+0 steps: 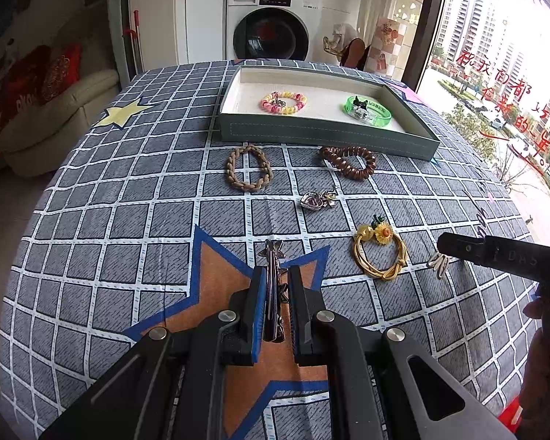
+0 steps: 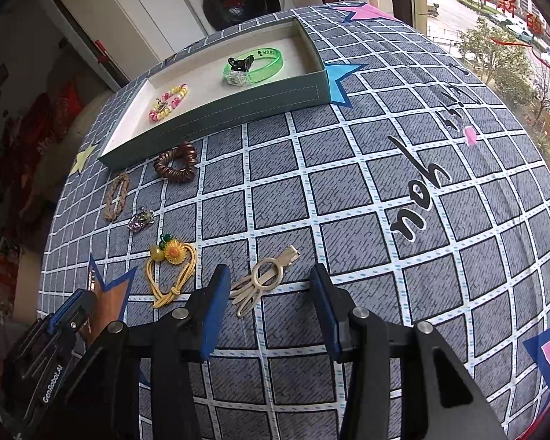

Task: Organize jewelry
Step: 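Grasp the metal hair clip with the left gripper while the right grasps the keys, then carry the hair clip onto the beaded bracelet while the right carries the keys toward the bangle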

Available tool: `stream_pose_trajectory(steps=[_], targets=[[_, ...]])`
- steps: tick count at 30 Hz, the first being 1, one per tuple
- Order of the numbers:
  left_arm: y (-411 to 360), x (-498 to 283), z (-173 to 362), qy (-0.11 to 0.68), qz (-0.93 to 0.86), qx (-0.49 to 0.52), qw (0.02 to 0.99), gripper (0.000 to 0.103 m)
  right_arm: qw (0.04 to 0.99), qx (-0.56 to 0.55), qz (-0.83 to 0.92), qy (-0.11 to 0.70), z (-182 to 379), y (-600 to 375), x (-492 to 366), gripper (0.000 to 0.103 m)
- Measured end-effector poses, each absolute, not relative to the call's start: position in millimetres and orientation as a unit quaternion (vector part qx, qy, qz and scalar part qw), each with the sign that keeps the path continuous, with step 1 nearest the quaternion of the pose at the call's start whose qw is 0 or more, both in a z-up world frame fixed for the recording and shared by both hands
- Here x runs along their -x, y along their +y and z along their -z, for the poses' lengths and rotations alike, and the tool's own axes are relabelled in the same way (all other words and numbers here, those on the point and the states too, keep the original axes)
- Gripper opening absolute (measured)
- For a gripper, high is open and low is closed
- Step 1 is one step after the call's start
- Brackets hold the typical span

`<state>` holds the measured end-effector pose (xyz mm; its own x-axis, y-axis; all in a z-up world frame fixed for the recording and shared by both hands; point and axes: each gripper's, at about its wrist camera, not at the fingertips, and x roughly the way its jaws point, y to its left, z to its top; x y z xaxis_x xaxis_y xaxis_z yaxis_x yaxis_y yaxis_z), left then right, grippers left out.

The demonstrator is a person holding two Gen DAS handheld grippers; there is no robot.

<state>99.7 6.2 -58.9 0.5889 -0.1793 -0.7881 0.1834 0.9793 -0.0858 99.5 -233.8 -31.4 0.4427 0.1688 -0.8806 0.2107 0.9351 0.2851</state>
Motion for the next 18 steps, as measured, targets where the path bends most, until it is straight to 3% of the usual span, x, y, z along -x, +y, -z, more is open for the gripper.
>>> stream_pose_trajectory(steps=[2, 6, 18], targets=[[7, -99, 58, 0.439, 0.101, -0.005, 0.893, 0.024, 0.831, -0.174, 0.031, 0.528, 31, -227, -105, 0.046], [10, -98, 55, 0.436, 0.103, -0.002, 0.894, 0.024, 0.838, -0.101, 0.044, 0.535, 31, -206, -113, 0.024], [21, -98, 45, 0.427, 0.113, 0.023, 0.897, 0.024, 0.845, -0.180, -0.028, 0.503, 18, -252, -92, 0.023]])
